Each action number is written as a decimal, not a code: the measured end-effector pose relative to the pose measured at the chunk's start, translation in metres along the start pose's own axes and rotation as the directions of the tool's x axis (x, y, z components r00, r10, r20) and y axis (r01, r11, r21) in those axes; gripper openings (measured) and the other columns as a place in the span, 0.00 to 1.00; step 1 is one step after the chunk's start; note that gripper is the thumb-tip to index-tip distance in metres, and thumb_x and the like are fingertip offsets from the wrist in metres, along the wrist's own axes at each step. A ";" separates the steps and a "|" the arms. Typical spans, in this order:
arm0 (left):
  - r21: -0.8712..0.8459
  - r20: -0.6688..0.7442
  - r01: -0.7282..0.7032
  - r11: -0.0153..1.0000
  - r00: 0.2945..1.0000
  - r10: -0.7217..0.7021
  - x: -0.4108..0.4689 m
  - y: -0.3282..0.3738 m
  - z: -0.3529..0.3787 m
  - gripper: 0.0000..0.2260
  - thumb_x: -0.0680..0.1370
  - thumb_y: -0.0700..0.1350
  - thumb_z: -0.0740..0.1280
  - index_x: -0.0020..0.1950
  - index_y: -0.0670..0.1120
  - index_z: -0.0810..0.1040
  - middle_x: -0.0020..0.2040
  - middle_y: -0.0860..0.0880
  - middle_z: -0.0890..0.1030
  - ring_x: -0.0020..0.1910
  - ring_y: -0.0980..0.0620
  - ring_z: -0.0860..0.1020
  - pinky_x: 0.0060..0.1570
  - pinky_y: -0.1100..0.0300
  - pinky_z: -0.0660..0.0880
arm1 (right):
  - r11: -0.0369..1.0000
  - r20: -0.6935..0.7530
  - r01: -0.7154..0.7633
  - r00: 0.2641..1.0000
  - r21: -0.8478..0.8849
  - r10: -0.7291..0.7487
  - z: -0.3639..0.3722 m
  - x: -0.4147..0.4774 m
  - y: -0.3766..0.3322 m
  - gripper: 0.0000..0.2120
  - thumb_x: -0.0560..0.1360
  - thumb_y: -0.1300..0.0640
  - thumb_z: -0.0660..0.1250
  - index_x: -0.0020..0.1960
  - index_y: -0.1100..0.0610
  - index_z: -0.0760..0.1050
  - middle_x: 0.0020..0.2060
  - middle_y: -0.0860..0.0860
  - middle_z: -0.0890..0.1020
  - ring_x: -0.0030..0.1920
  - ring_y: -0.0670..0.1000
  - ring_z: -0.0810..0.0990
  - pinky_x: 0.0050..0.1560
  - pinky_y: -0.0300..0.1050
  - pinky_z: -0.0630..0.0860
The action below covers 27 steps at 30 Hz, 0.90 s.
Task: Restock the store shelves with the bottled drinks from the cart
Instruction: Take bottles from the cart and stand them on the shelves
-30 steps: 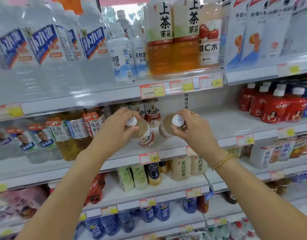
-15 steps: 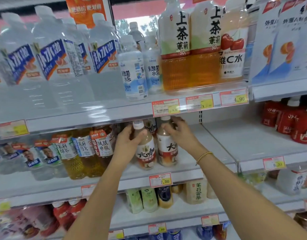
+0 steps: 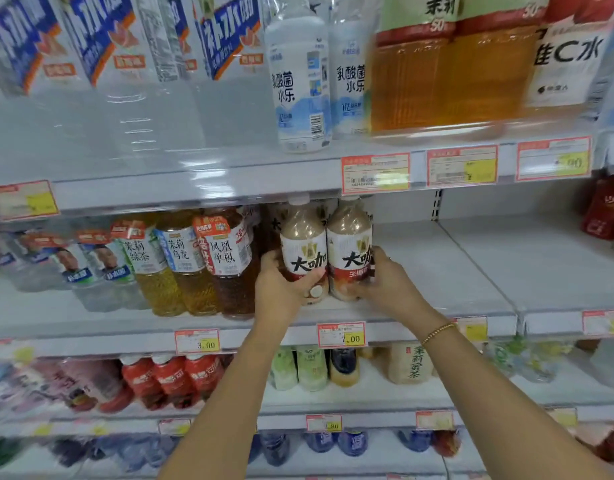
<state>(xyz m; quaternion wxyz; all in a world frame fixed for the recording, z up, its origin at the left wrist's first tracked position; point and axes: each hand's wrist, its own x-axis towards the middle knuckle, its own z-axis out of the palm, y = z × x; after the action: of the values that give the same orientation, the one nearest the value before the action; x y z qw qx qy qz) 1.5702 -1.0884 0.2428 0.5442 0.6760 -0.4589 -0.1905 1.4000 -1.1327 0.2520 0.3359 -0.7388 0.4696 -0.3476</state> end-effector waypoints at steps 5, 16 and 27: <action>0.036 -0.038 -0.003 0.999 0.999 0.004 0.010 -0.004 0.002 0.28 0.70 0.47 0.74 0.65 0.39 0.67 0.58 0.43 0.79 0.54 0.47 0.79 0.50 0.58 0.74 | 0.996 -0.040 -0.039 0.999 -0.081 0.036 0.023 0.023 -0.003 0.34 0.63 0.52 0.77 0.63 0.58 0.65 0.59 0.55 0.79 0.59 0.56 0.77 0.58 0.48 0.74; 0.204 -0.110 0.038 0.978 0.994 -0.016 0.018 0.000 0.012 0.27 0.73 0.44 0.71 0.65 0.35 0.62 0.61 0.36 0.76 0.60 0.39 0.76 0.55 0.51 0.73 | 0.972 -0.147 -0.127 0.984 -0.195 0.099 0.046 0.044 -0.011 0.31 0.67 0.45 0.73 0.61 0.58 0.64 0.55 0.56 0.79 0.55 0.59 0.78 0.52 0.51 0.75; 0.213 -0.073 0.077 0.974 0.995 -0.062 0.032 -0.005 0.014 0.23 0.76 0.45 0.67 0.64 0.33 0.63 0.58 0.37 0.78 0.57 0.41 0.77 0.52 0.55 0.73 | 0.979 -0.143 -0.090 0.988 -0.180 0.064 0.049 0.046 -0.011 0.29 0.68 0.47 0.72 0.61 0.61 0.65 0.55 0.57 0.79 0.55 0.59 0.78 0.50 0.50 0.75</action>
<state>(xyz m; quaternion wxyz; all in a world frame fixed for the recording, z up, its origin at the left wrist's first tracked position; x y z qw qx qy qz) 1.5779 -1.1224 0.2414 0.4755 0.7526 -0.4347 -0.1361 1.4603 -1.1632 0.2445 0.2456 -0.7227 0.5502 -0.3386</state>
